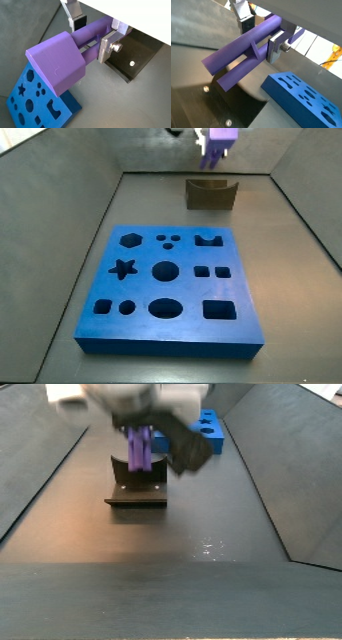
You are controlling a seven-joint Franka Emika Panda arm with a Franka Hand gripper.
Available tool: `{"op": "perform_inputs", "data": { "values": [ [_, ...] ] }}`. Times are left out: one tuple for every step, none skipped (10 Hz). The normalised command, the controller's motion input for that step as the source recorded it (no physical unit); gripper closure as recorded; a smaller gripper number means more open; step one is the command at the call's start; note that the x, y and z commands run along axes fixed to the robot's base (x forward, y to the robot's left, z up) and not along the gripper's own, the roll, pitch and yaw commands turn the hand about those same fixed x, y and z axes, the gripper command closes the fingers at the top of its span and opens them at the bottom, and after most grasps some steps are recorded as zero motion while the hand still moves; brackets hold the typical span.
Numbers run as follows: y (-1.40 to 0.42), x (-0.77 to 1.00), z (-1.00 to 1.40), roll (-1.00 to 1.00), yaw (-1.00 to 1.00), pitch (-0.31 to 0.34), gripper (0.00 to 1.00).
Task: Pick up the 3 prong object. Move up. Rotate the 3 prong object. Place the 3 prong object on the fixture. Regrasp the 3 prong object. Move to above the board. Insert the 3 prong object.
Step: Place the 3 prong object on the fixture.
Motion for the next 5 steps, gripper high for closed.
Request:
{"op": "perform_inputs", "data": {
  "values": [
    [0.14, 0.17, -1.0, -0.35, -0.17, 0.097, 1.0],
    [0.14, 0.18, -1.0, -0.27, -0.17, 0.078, 1.0],
    [0.13, 0.17, -0.89, -0.18, -0.16, 0.024, 1.0],
    [0.11, 0.15, -0.74, -0.17, -0.16, 0.005, 1.0],
    [0.08, 0.12, -0.48, -0.16, -0.14, -0.024, 1.0]
  ]
}}
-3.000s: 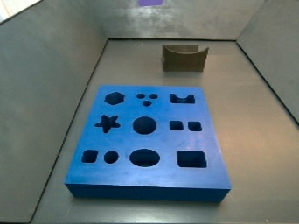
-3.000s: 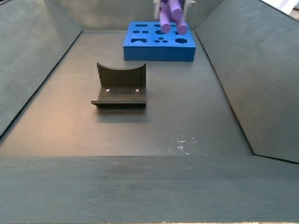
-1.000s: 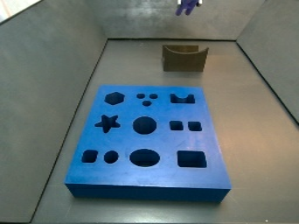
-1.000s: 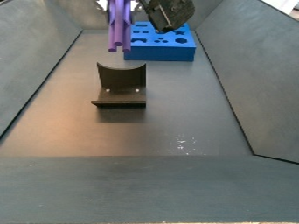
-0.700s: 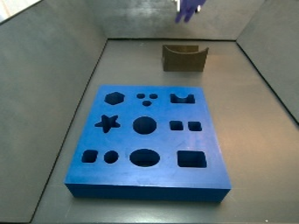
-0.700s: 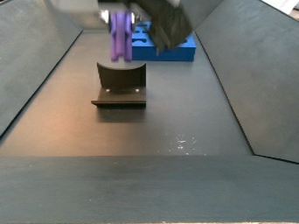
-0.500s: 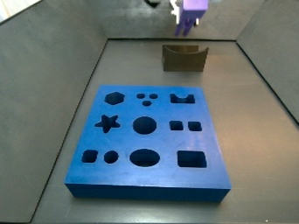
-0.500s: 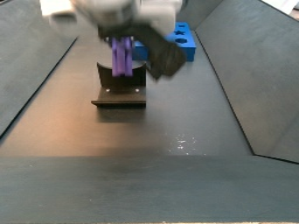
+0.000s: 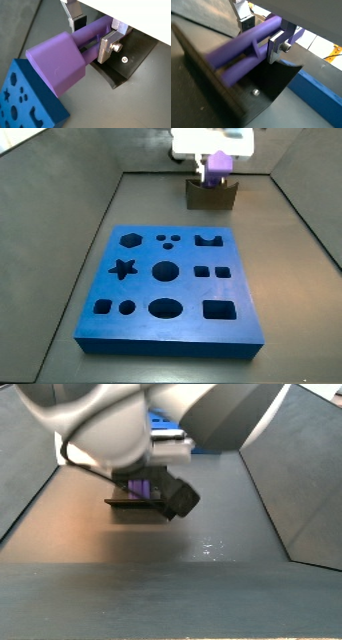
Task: Pick up the 3 prong object. Move up. Rotate the 3 prong object. Place the 3 prong object on the fixture. Regrasp the 3 prong object. Move to above the board. Insert the 3 prong object.
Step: Place the 3 prong object on the fixture, then regrasp the 3 prong object.
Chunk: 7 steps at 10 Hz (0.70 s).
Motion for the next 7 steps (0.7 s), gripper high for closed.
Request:
{"op": "perform_inputs", "data": {
  "values": [
    [0.09, 0.09, -0.31, -0.13, -0.12, -0.047, 1.0],
    [0.12, 0.06, -0.22, -0.11, -0.08, -0.067, 1.0],
    [0.12, 0.06, -0.21, -0.11, -0.07, -0.069, 1.0],
    [0.12, 0.06, -0.21, -0.11, -0.04, -0.067, 1.0],
    [0.12, 0.06, -0.21, -0.11, -0.04, -0.067, 1.0],
    [0.0, 0.0, 0.0, 0.0, 0.0, 0.0, 0.0],
    [0.0, 0.0, 1.0, 0.0, -0.01, -0.006, 0.0]
  ]
}}
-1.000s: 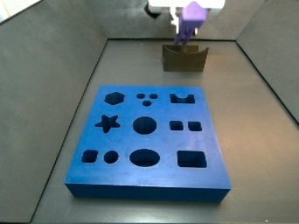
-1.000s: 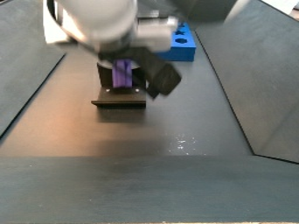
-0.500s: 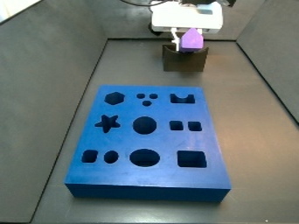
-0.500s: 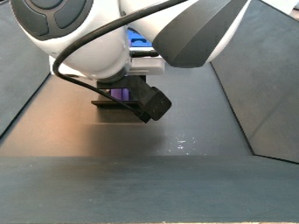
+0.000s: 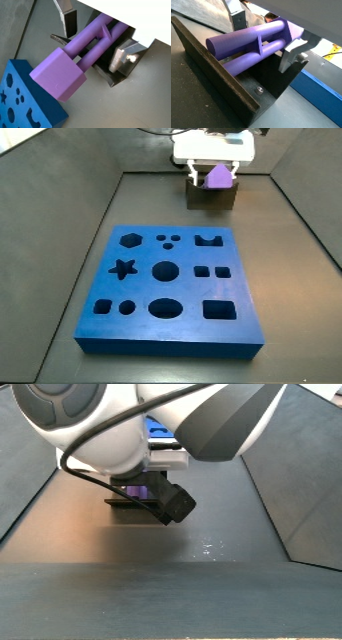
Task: Pick up the 3 prong object. Move up. Rotate the 3 prong object. Place the 3 prong object on the fixture. Regrasp the 3 prong object. Move to above the board. Insert the 3 prong object.
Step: Regrasp the 3 prong object.
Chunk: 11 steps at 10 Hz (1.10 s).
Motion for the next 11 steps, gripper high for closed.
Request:
{"op": "perform_inputs", "data": {
  "values": [
    [0.0, 0.0, 1.0, 0.0, -0.01, -0.004, 0.0],
    [0.01, -0.03, 1.0, 0.02, 0.0, 0.003, 0.0],
    [0.0, -0.03, 1.0, 0.03, 0.01, 0.007, 0.0],
    [0.0, -0.04, 1.0, 0.04, 0.02, 0.02, 0.0],
    [0.01, -0.04, 0.89, 0.04, 0.02, 0.033, 0.0],
    [0.01, -0.03, 0.64, 0.04, 0.01, 0.048, 0.0],
    [0.01, -0.03, 0.52, 0.04, 0.01, 0.056, 0.0],
    [0.01, -0.03, 0.27, 0.05, 0.0, 0.068, 0.0],
    [-0.99, -0.01, 1.0, 1.0, 0.03, 0.06, 0.0],
    [-1.0, 0.0, 0.93, 1.0, 0.03, 0.059, 0.0],
    [-1.0, -0.03, 0.91, 1.0, 0.02, 0.051, 0.0]
  ]
}}
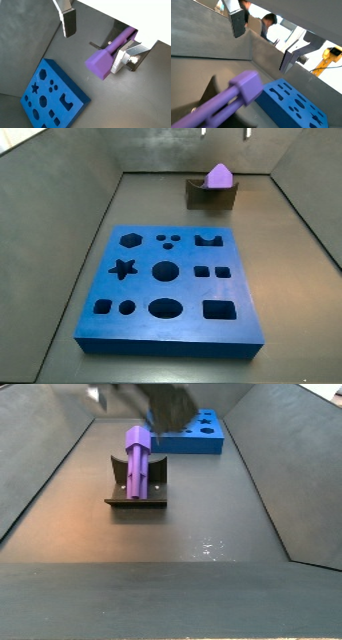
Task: Pick up the 3 prong object. Move up. Rotate the 3 prong object. Place the 3 prong object on the fixture. Regrasp the 3 prong object. Move to above the board. Insert the 3 prong object.
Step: Regrasp the 3 prong object.
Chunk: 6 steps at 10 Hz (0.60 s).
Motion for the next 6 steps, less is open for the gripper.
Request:
{"op": "perform_inputs", "data": {
  "values": [
    [-1.0, -0.08, 0.85, 1.0, 0.02, 0.042, 0.0],
    [-0.84, -0.07, 0.65, 1.0, 0.02, 0.038, 0.0],
    [-0.58, -0.04, 0.34, 1.0, 0.02, 0.037, 0.0],
    [-0.45, -0.03, 0.18, 1.0, 0.02, 0.037, 0.0],
    [-0.11, 0.0, 0.04, 1.0, 0.02, 0.036, 0.0],
    [-0.02, -0.01, 0.03, 1.0, 0.02, 0.037, 0.0]
  ]
}}
